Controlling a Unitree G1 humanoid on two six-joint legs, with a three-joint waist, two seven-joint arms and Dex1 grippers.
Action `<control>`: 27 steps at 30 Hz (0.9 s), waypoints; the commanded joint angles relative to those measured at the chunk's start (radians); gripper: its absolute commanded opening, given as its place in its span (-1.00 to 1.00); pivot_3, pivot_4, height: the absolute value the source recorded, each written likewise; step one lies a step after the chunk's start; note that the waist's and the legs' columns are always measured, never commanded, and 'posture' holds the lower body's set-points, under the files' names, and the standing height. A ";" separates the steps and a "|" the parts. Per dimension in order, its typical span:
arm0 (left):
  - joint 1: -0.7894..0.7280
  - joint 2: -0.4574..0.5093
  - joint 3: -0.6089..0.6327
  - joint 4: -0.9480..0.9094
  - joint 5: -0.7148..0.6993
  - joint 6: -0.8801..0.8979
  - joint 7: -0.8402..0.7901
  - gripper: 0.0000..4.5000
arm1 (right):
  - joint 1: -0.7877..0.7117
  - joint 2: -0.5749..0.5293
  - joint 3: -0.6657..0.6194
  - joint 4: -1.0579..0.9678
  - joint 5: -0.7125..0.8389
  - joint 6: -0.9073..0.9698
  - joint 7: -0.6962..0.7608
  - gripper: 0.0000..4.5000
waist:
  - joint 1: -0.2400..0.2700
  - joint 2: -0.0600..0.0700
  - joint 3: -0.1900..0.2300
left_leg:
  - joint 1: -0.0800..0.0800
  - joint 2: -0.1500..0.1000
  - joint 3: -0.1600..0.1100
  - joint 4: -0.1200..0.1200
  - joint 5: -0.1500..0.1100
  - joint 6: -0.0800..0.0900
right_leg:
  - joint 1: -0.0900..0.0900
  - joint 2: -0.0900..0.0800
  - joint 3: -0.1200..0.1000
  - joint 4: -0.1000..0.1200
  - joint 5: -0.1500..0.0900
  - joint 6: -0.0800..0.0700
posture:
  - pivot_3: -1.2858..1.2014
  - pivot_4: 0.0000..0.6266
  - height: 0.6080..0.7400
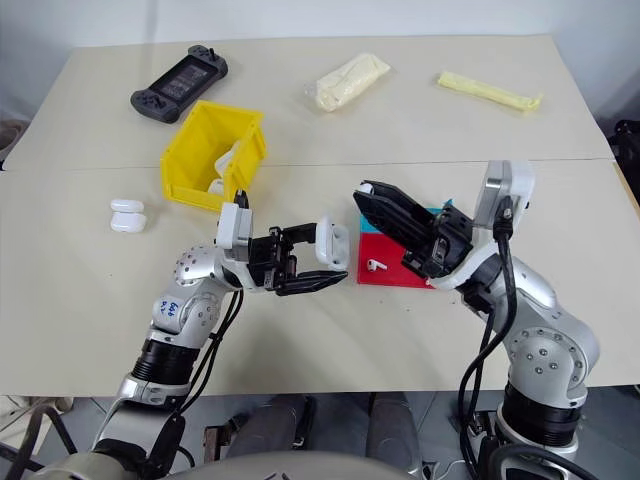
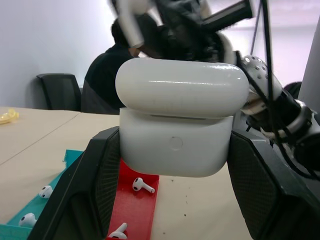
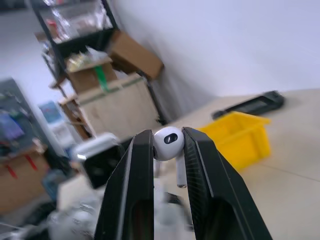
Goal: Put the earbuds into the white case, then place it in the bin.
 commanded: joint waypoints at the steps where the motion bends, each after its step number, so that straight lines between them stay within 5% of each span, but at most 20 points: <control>1: -0.020 -0.008 0.018 -0.052 -0.037 0.018 0.008 0.24 | 0.016 0.006 0.037 -0.040 0.046 -0.025 -0.022 -0.79 | 0.000 0.000 0.000 | 0.000 0.000 0.000 0.000 0.000 0.000 | 0.000 0.000 0.000 0.000 0.000 0.000 | 0.03 -0.52 1.00; 27: -0.065 -0.042 0.042 -0.075 -0.057 0.060 0.040 0.24 | 0.107 -0.030 0.171 0.045 -0.100 -0.203 0.056 -0.79 | 0.000 0.000 0.000 | 0.000 0.000 0.000 0.000 0.000 0.000 | 0.000 0.000 0.000 0.000 0.000 0.000 | 0.03 -0.52 1.00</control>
